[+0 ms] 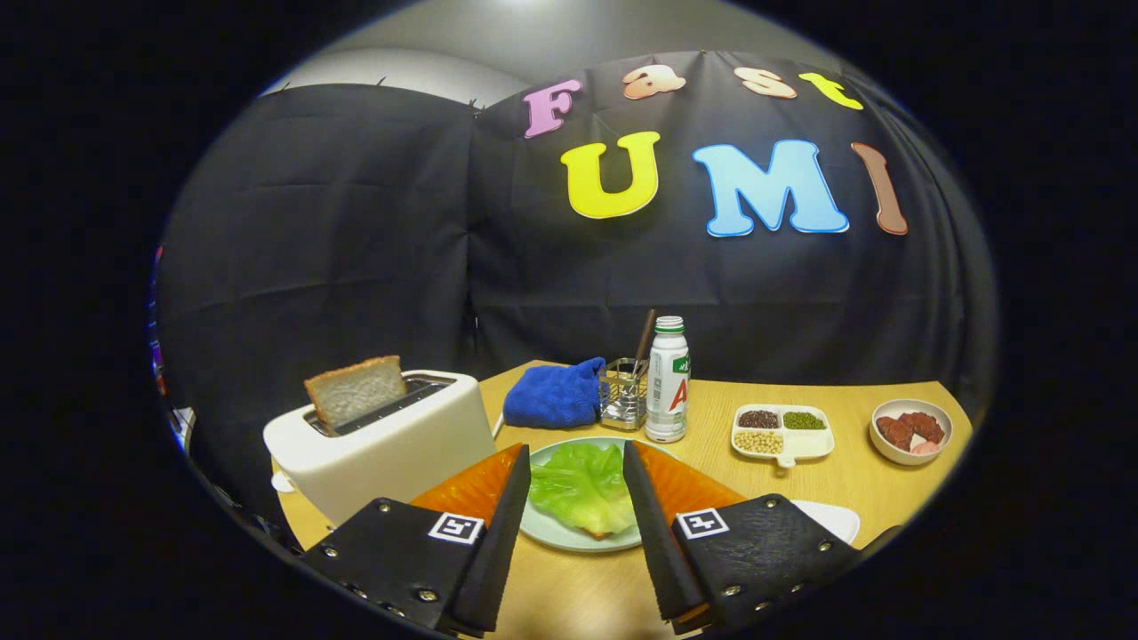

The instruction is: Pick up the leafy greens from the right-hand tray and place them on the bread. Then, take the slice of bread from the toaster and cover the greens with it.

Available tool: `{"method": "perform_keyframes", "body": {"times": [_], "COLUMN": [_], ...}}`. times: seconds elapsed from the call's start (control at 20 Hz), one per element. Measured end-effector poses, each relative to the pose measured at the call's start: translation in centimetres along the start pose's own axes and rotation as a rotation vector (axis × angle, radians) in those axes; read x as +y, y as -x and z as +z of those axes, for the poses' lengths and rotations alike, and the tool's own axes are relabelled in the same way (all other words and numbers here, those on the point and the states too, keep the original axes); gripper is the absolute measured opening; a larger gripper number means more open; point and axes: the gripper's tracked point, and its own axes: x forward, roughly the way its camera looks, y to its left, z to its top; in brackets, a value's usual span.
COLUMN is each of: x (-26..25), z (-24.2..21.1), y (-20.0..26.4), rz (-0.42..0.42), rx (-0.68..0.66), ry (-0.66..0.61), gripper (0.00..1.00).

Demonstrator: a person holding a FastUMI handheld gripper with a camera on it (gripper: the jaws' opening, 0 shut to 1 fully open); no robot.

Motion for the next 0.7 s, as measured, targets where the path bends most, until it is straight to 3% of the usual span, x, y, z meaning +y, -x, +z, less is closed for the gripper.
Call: {"method": "perform_keyframes", "body": {"times": [0.35, 0.7], "x": [9.9, 17.6], "z": [2.3, 2.3], "y": [1.7, 0.5], "rz": [-0.008, 0.066], "rx": [-0.137, -0.117], "ry": [0.125, 0.098], "gripper": [0.65, 0.64]}}
